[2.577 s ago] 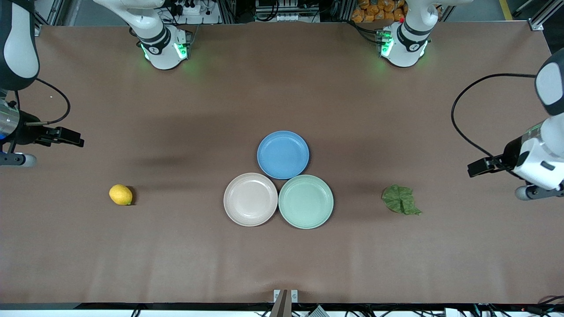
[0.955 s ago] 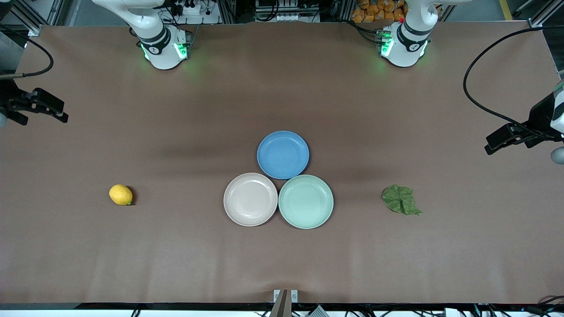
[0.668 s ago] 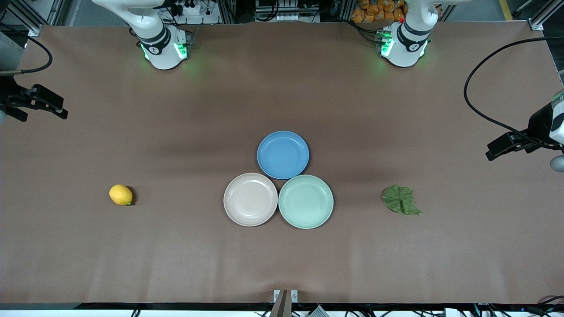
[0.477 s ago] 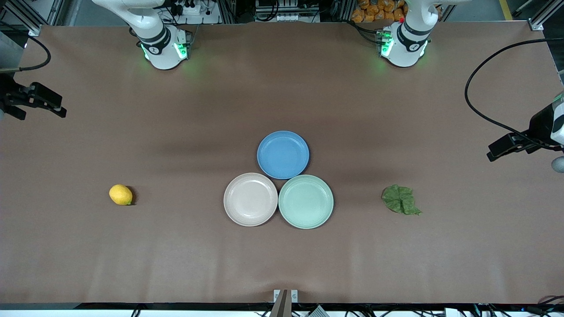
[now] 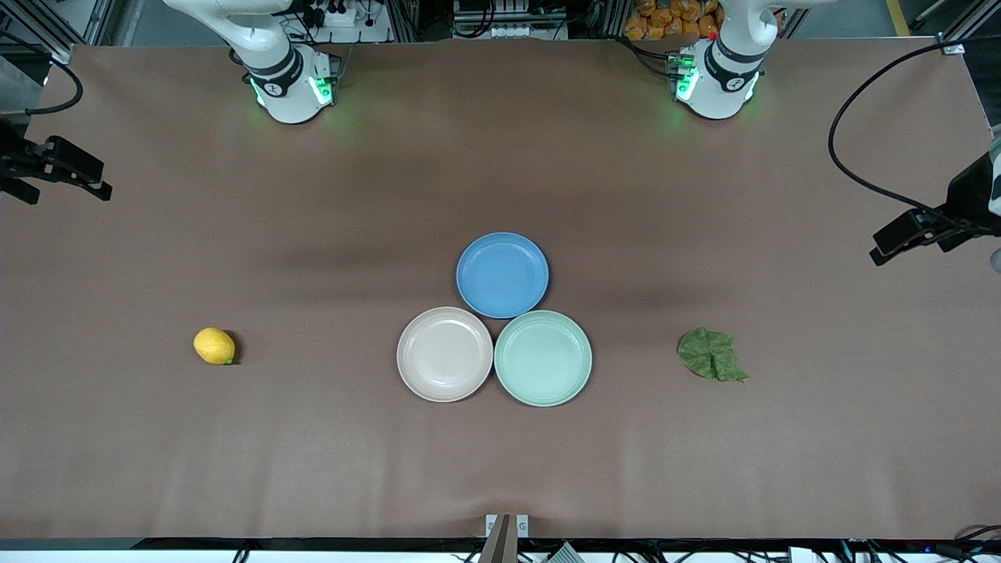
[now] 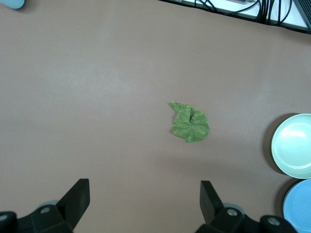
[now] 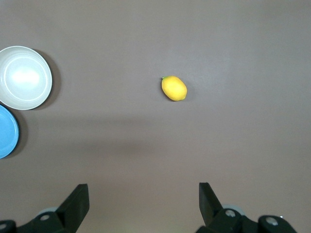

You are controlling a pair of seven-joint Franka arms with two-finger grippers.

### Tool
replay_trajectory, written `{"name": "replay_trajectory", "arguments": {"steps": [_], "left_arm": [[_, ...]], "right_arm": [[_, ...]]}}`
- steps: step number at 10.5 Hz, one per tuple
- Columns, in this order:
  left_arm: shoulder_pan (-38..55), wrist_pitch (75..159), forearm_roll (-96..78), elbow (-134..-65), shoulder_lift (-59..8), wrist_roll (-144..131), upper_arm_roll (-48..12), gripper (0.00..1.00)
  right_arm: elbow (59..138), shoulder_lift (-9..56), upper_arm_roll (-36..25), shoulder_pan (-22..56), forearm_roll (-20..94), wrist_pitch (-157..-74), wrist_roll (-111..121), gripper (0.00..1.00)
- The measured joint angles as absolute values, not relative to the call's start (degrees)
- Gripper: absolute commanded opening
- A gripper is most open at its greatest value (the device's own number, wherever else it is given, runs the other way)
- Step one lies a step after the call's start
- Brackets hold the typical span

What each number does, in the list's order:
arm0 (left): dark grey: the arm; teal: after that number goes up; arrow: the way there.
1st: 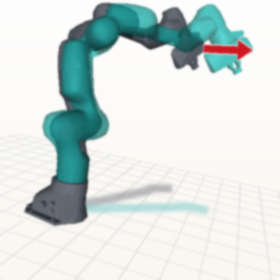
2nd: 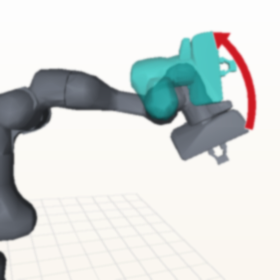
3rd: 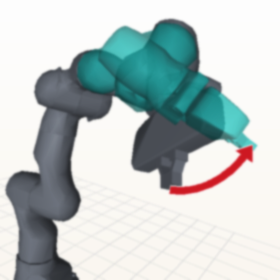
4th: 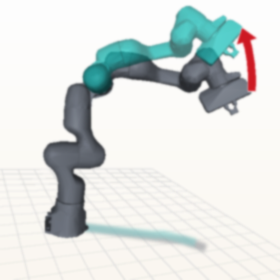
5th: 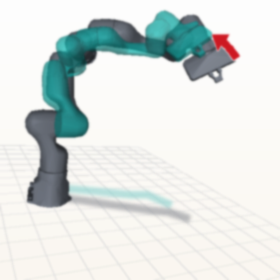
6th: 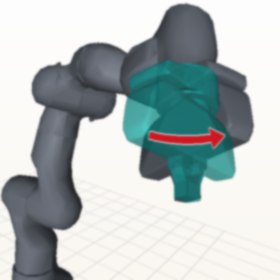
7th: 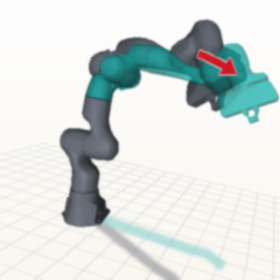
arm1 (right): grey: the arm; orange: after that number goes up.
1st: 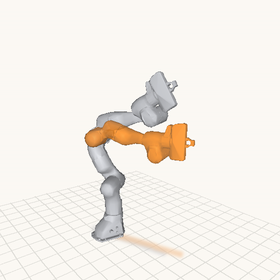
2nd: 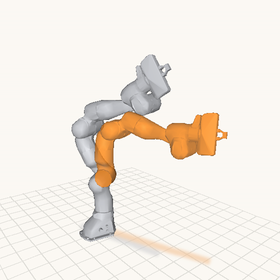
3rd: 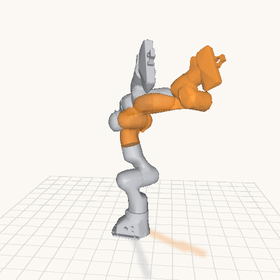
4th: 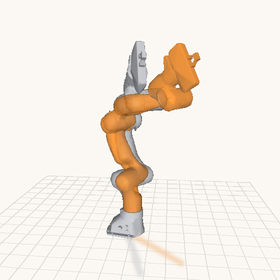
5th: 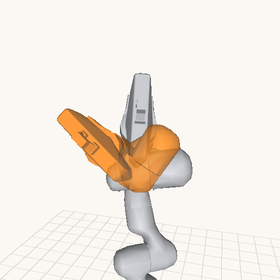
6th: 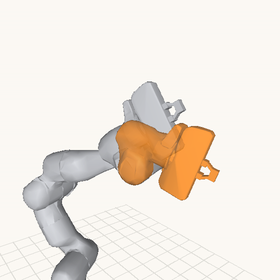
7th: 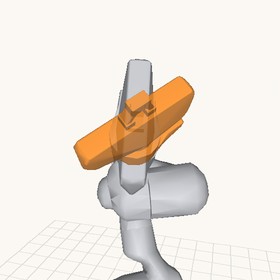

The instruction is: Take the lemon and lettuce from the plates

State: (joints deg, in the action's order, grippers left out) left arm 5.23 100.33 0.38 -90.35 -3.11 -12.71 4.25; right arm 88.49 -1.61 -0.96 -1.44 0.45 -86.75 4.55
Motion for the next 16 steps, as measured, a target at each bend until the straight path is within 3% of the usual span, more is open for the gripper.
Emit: {"name": "replay_trajectory", "arguments": {"steps": [5, 16], "left_arm": [[6.2, 102.0, 0.4, -95.8, 1.6, -12.7, 5.7, 1.00], [6.6, 103.0, 1.3, -96.4, 2.0, -4.6, 1.7, 1.00]], "right_arm": [[89.2, -1.6, -1.1, -1.4, 0.5, -86.7, 4.5, 1.00], [89.6, -1.7, -1.2, -1.5, 0.5, -86.7, 4.5, 1.00]]}}
